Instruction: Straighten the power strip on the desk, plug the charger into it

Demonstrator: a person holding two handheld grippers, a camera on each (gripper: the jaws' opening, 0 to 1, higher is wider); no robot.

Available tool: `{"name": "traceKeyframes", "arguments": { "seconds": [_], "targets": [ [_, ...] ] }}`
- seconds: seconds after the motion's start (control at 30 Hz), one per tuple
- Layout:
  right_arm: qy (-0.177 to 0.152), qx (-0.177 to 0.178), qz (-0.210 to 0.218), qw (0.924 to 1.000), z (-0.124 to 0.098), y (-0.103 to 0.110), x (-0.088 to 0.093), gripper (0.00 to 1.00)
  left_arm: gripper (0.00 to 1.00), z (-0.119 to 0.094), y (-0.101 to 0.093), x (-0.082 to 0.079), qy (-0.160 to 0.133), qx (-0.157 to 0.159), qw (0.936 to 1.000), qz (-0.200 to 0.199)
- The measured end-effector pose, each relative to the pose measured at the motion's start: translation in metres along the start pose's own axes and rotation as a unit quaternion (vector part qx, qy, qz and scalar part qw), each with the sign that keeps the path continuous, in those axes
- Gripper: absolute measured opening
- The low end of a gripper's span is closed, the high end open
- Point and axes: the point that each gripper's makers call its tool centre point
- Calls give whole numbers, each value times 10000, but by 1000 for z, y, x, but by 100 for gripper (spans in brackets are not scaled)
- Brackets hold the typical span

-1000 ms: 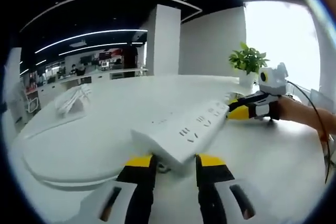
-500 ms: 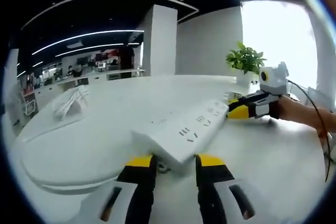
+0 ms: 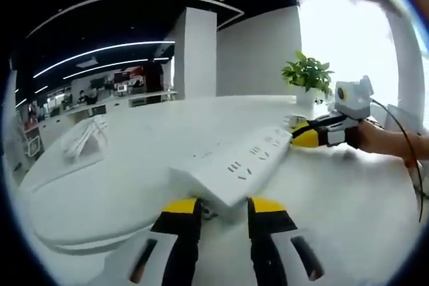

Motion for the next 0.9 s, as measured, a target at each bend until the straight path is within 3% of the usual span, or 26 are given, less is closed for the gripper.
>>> {"name": "traceKeyframes", "arguments": {
  "seconds": [0.27, 0.4, 0.47, 0.73, 0.9],
  "targets": [
    [-66, -70, -94, 9999, 0, 1, 0, 14, 27, 2, 3, -1, 4, 144, 9999, 5],
    [-37, -365, -317, 9988, 7, 5, -1, 25, 26, 2, 3, -1, 17, 236, 9997, -34],
    [-2, -337, -422, 9985, 9, 5, 0, 31, 26, 2, 3, -1, 18, 261, 9996, -54],
    [4, -416, -431, 9982, 17, 3, 0, 38, 25, 0, 2, 0, 27, 262, 9996, -56],
    [37, -625, -407, 9972, 21, 8, -1, 36, 25, 1, 3, -1, 30, 266, 9996, -60]
  ]
}}
Point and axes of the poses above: the point that each gripper's makers call its tool centre point, and the gripper's own axes: z roughly forward along the fingers, y roughly to its left, x roughly out of its underside, and after that the axes turned 2 degrees about z, right-handed
